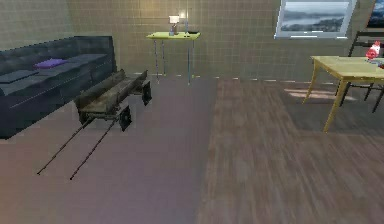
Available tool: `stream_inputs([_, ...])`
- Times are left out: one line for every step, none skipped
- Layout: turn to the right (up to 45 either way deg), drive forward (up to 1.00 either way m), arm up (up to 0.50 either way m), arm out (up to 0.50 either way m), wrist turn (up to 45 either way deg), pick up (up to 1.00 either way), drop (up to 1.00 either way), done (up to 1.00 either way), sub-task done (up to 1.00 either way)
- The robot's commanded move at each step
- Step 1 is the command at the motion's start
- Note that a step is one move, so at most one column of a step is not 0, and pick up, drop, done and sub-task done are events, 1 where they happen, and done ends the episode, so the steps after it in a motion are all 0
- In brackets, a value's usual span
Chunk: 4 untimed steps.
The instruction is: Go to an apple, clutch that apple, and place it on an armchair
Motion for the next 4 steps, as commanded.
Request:
stream_inputs([0.0, 0.15, 0.00, 0.00, 0.0, 0.00, 0.00, 0.00, 0.00])
stream_inputs([-21.0, 0.00, 0.00, 0.00, 0.0, 0.00, 0.00, 0.00, 0.00])
stream_inputs([0.0, 1.00, 0.00, 0.00, 0.0, 0.00, 0.00, 0.00, 0.00])
stream_inputs([-27.0, 0.00, 0.00, 0.00, 0.0, 0.00, 0.00, 0.00, 0.00])
